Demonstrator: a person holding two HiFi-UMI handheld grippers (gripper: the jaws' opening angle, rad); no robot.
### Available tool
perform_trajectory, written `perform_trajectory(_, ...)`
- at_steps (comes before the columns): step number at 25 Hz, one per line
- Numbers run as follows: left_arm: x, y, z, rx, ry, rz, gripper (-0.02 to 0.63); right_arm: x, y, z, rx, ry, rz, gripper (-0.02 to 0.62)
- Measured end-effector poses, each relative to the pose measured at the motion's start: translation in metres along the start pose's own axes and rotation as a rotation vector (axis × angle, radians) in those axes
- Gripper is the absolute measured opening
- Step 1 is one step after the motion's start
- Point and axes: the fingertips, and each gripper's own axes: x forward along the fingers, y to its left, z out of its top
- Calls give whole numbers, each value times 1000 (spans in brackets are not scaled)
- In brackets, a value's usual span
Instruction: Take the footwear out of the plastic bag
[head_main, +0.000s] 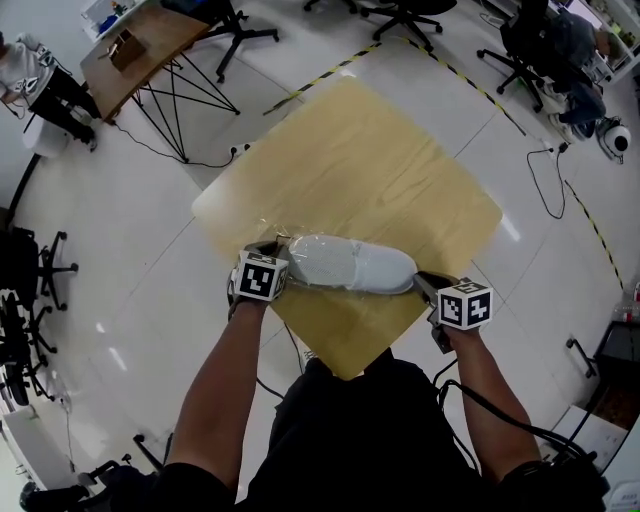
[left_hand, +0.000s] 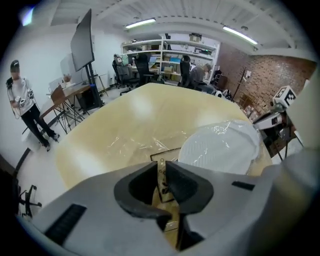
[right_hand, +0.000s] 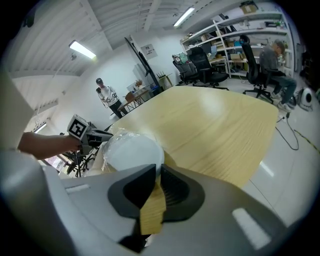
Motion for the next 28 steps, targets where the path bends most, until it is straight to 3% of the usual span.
perform_trajectory(8, 5, 0, 2, 123, 37, 44, 9, -7, -11, -2, 23, -21, -4, 31)
perform_trajectory(25, -5, 49, -7, 130, 79, 133, 9, -12, -27, 0, -1, -18, -44, 25)
perform_trajectory(28, -13, 49, -3, 54, 35, 94, 42, -13, -30, -2, -7, -11, -57, 25)
